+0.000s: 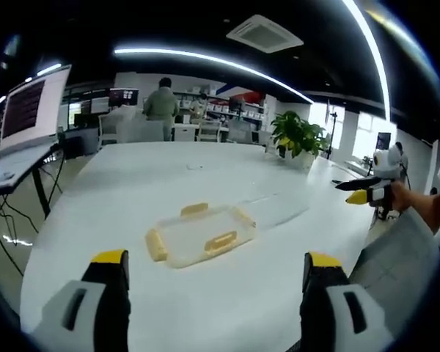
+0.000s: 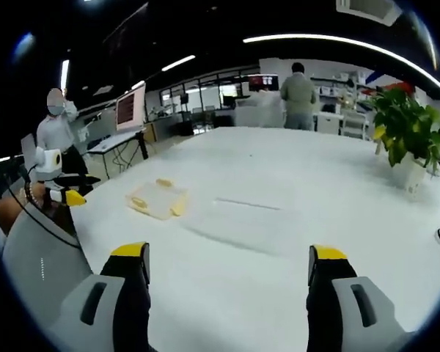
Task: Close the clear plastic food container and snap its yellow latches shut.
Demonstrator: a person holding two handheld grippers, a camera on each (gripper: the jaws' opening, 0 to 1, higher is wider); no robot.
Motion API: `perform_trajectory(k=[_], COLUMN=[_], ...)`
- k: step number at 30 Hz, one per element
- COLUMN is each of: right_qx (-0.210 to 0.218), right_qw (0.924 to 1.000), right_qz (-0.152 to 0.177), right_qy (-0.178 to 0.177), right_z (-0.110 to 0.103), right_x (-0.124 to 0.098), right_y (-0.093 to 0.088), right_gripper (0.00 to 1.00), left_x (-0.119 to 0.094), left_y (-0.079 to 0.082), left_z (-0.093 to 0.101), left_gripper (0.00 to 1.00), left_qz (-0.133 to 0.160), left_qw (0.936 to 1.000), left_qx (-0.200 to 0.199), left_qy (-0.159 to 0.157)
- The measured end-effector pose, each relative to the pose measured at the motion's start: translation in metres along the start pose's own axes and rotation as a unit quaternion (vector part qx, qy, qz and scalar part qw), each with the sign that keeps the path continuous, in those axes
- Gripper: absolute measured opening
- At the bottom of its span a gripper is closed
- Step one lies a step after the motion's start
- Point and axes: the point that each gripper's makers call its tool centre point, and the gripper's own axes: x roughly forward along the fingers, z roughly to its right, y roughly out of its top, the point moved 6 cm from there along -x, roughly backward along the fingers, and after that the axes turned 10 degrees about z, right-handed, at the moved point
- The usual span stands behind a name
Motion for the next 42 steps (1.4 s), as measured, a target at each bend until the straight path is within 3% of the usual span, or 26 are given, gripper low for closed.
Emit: perform_trajectory(k=[6, 11, 18, 22, 30, 34, 38, 39, 42], right_qx=[-0.039, -0.085, -0.174, -0.197, -0.301, -0.335, -0.367, -0.371, -0.401], right_qw=[0.9991, 0.9959, 0.9816, 0.9754, 0.9409, 0.924, 0.9073, 0.9045, 0.8866], right_qz=[-0.003, -0.004, -0.015, -0.014, -0.03, -0.044, -0.05, -0.051, -0.067], right_qy=[0.017, 0.033, 0.077, 0.099, 0.152, 0.18, 0.198, 0.203, 0.221], right_z=[-0.009, -0.013, -0.03, -0.038, -0.057, -0.066, -0.073, -0.074, -0.08], right_x=[0.009, 0.025, 0.063, 0.084, 0.13, 0.15, 0.164, 0.167, 0.181], right_y=[0.013, 0.028, 0.047, 0.054, 0.064, 0.062, 0.059, 0.058, 0.05], right_gripper=[0.88, 0.87, 0.87, 0.87, 0.87, 0.86, 0.86, 0.86, 0.86], left_x=[0.006, 0.013, 0.028, 0.038, 0.06, 0.073, 0.083, 0.084, 0.093], left_y=[0.004, 0.008, 0.019, 0.023, 0.028, 0.025, 0.022, 0.021, 0.017], left_z=[-0.009, -0.028, -0.045, -0.053, -0.072, -0.078, -0.083, -0.083, -0.089], left_gripper=[0.97, 0.97, 0.97, 0.97, 0.97, 0.97, 0.96, 0.96, 0.96], left_qz=[-0.008, -0.049, -0.063, -0.079, -0.113, -0.132, -0.15, -0.15, -0.169], left_qw=[0.9996, 0.9918, 0.9855, 0.9781, 0.9593, 0.9515, 0.9389, 0.9386, 0.9292], left_qx=[0.026, 0.118, 0.156, 0.19, 0.254, 0.27, 0.3, 0.301, 0.319], left_qy=[-0.006, -0.011, -0.024, -0.031, -0.048, -0.066, -0.076, -0.077, -0.078])
